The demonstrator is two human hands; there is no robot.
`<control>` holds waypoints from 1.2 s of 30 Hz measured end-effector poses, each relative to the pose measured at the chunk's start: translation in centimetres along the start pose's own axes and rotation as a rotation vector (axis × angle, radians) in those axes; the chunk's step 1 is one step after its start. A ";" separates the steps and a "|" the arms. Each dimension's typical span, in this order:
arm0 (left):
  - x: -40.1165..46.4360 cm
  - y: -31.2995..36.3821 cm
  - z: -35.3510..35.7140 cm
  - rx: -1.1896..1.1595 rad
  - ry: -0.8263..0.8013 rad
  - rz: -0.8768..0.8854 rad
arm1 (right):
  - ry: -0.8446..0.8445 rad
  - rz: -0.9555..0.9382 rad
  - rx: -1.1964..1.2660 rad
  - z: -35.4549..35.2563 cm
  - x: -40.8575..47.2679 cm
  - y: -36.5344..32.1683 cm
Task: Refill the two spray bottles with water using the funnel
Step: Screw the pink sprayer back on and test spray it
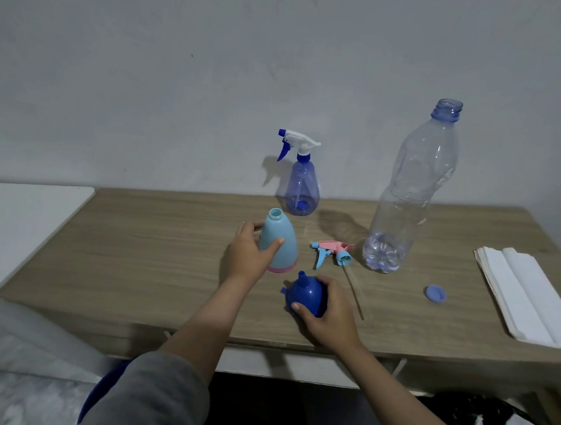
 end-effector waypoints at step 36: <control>-0.9 0.9 -0.6 0.005 0.008 0.017 | 0.328 0.098 0.046 -2.1 8.5 -0.9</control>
Point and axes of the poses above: each hand's wrist, its own x-axis towards the middle knuckle, its own z-axis out of the palm, y = z × x, the point moved 1 cm from there along x, towards the middle knuckle, and after that the axes turned 1 degree about -x, right-handed, at the moved point
